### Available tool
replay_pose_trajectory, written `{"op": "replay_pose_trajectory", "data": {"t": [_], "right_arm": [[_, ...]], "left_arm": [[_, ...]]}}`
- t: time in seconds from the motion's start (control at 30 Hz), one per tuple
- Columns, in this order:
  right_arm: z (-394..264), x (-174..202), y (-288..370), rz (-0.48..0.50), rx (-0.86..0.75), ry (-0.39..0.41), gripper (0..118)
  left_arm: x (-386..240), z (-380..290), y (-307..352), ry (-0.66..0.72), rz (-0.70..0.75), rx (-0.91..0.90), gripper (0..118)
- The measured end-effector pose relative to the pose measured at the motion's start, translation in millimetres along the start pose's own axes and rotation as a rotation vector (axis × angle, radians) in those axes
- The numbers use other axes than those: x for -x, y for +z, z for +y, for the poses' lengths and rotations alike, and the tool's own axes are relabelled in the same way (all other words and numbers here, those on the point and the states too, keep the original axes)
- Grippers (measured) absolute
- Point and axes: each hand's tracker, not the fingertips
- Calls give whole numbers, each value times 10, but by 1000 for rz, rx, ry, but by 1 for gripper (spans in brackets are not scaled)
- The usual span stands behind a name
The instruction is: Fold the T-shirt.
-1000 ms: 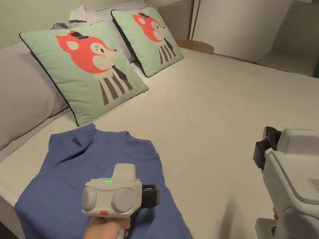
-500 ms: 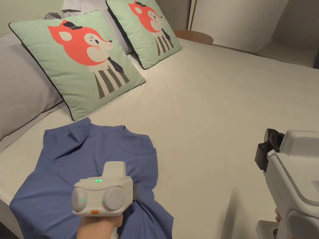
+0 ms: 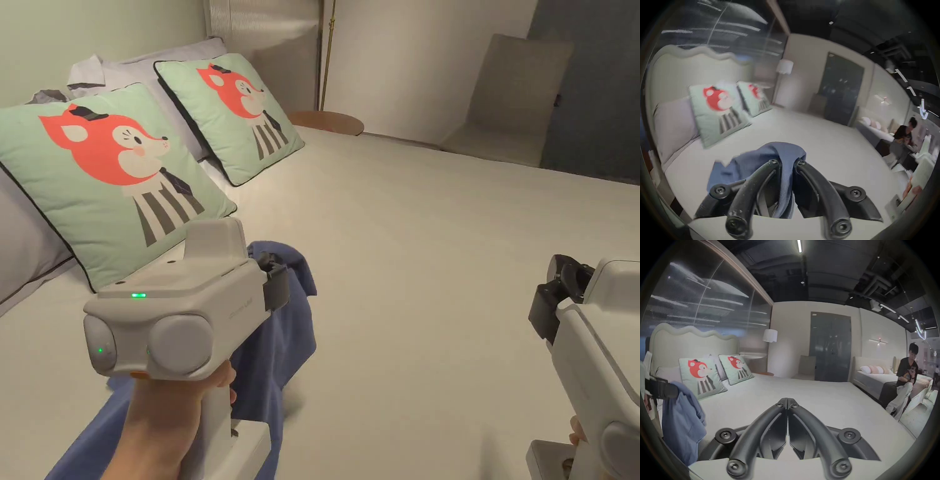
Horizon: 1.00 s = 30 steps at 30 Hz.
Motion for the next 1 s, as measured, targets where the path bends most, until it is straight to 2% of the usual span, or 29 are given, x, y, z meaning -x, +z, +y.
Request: {"op": "replay_pose_trajectory", "data": {"t": [0.2, 0.37, 0.53, 0.77, 0.87, 1.0], "right_arm": [[159, -694, 446, -149, -64, -14, 0], [218, -1274, 845, -284, -90, -14, 0], [183, -1748, 1220, -401, -85, -15, 0], [22, -2076, 1490, -483, -54, -20, 0], [-38, -2107, 1507, -491, -43, -26, 0], [-97, -2089, 1489, -482, -29, -21, 0]], "left_arm": [[-935, 184, -38, -58, -251, -75, 5], [-1860, -25, -159, -147, -470, -53, 5], [-2648, -706, -429, -182, -681, 155, 5], [-3237, -2080, -614, -300, -810, 540, 5], [-3338, -2477, -634, -343, -806, 664, 5], [-3360, -2664, -677, -348, -788, 691, 5]]}}
